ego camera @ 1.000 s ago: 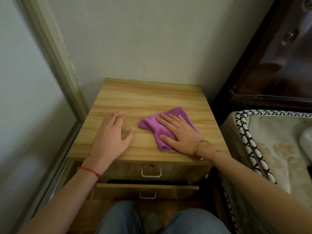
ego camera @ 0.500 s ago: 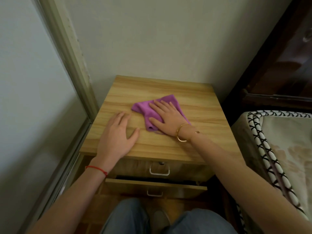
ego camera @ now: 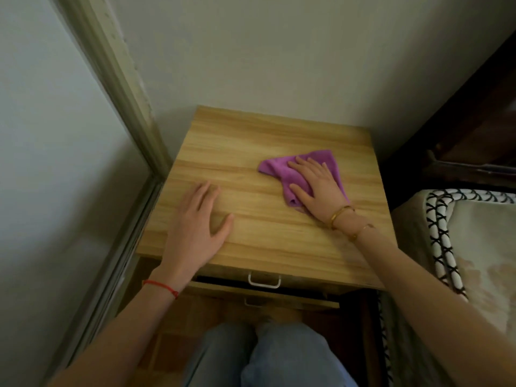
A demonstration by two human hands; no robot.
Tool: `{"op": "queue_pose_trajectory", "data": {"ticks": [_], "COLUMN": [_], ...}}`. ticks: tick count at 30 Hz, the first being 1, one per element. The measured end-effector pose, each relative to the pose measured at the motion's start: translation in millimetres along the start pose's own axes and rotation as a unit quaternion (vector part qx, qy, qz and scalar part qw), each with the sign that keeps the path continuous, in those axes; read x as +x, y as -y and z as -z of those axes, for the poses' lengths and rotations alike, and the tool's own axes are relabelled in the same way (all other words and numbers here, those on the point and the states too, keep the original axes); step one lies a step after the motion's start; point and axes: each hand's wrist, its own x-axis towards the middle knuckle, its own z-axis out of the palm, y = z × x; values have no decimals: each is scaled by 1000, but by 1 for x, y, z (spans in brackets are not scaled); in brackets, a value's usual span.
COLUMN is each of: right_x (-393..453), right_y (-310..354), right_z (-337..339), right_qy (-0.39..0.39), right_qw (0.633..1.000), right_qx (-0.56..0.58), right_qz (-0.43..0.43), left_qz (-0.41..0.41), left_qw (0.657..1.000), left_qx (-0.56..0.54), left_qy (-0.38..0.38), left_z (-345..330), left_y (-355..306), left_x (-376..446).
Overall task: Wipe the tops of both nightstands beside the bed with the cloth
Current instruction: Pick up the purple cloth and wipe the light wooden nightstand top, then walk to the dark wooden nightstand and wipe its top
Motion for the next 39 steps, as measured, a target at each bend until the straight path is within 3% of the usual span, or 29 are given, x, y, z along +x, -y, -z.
{"op": "queue_pose_trajectory", "data": {"ticks": [4, 8, 12, 19, 24, 32, 39], "right_x": [-26, -48, -66, -100, -127, -163, -225], "right_y": [22, 39, 76, 155, 206, 259, 324], "right_z": [7, 45, 130, 319, 413, 461, 463], "right_qy": [6, 29, 31, 23, 21, -30, -144], "right_qw": [995, 982, 969, 965, 963, 958, 917], "right_qx": [98, 146, 162, 148, 135, 115, 73], "right_qz": [-6, -117, -183, -214, -231, -260, -365], "left_qz": [35, 28, -6, -58, -97, -145, -259], "left_qw": [998, 998, 998, 997, 994, 986, 954], "left_qx": [-30, -17, 5, 3, -14, -51, -82], "left_qy": [34, 52, 64, 53, 38, 60, 123], "left_z": [24, 76, 160, 329, 413, 461, 479], "left_y": [-12, -35, -73, -168, -220, -248, -252], "left_x": [4, 11, 11, 14, 14, 2, -11]}}
